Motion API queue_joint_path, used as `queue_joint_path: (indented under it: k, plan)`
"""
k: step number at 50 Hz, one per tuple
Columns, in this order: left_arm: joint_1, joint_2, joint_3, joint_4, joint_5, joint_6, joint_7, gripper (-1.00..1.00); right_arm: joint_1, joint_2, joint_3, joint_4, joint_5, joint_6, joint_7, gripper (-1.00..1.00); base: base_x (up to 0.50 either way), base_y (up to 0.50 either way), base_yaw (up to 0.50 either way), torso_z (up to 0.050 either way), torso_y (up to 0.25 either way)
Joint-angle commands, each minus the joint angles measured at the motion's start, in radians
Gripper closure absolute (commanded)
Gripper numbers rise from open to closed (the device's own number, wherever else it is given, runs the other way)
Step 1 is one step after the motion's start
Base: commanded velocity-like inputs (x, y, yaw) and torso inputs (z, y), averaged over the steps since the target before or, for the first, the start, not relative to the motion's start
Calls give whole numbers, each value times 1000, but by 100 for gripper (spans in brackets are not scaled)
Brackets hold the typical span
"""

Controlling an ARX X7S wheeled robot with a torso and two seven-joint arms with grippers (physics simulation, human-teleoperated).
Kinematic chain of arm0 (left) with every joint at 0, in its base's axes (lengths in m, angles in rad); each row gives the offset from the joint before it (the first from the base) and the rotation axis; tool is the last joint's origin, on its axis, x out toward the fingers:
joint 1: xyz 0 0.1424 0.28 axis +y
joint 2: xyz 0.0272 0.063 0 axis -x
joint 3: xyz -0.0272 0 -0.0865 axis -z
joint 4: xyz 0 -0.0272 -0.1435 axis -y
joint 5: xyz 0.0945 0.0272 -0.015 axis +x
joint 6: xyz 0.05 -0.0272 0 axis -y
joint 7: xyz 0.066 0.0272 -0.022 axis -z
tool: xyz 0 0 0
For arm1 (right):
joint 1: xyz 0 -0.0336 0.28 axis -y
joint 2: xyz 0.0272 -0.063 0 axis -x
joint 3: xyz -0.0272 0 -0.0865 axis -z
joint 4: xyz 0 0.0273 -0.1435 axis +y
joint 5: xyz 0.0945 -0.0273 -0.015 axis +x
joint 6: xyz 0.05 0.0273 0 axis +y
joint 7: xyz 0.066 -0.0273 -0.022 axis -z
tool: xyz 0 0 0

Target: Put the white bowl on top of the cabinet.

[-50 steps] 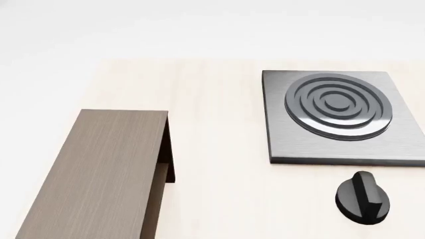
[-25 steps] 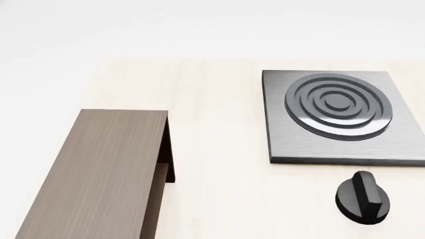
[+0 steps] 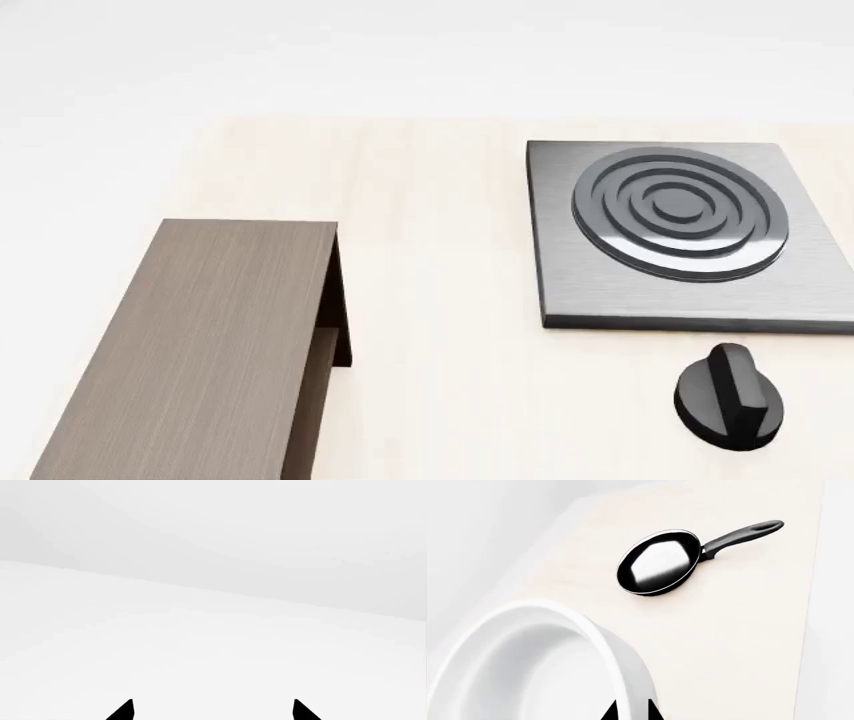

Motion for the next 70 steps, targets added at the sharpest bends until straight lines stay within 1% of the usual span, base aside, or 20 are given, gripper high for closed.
queue_joint_path:
  k: [1,6,8,15,22,32,44,70]
  plan:
    - [-4,0,1,-7,-4,2,3,-100,151,81,-107,19,52,-26,51,100,0,0,0,0,0]
    - [-5,1,1,-11,-8,5,7,-100,247,120,-216,45,69,-52,69,100,0,0,0,0,0]
    - [-6,1,1,-12,-10,5,8,-100,308,143,-289,60,78,-70,73,100,0,0,0,0,5]
    - [-8,0,3,-14,-10,5,9,-100,442,204,-481,91,107,-151,72,100,0,0,0,0,0]
    - [-5,1,3,-13,-12,7,10,-100,628,176,-659,145,94,-143,66,100,0,0,0,0,1]
    - [-5,0,4,-13,-14,8,10,-100,887,100,-843,241,67,-81,67,100,0,0,0,0,1]
    - [-5,-1,5,-13,-16,9,10,-100,1055,15,-957,338,27,-38,41,100,0,0,0,0,1]
    - [-8,-2,7,-15,-17,10,9,-100,1263,-113,-1075,477,-36,35,-31,100,0,0,0,0,2]
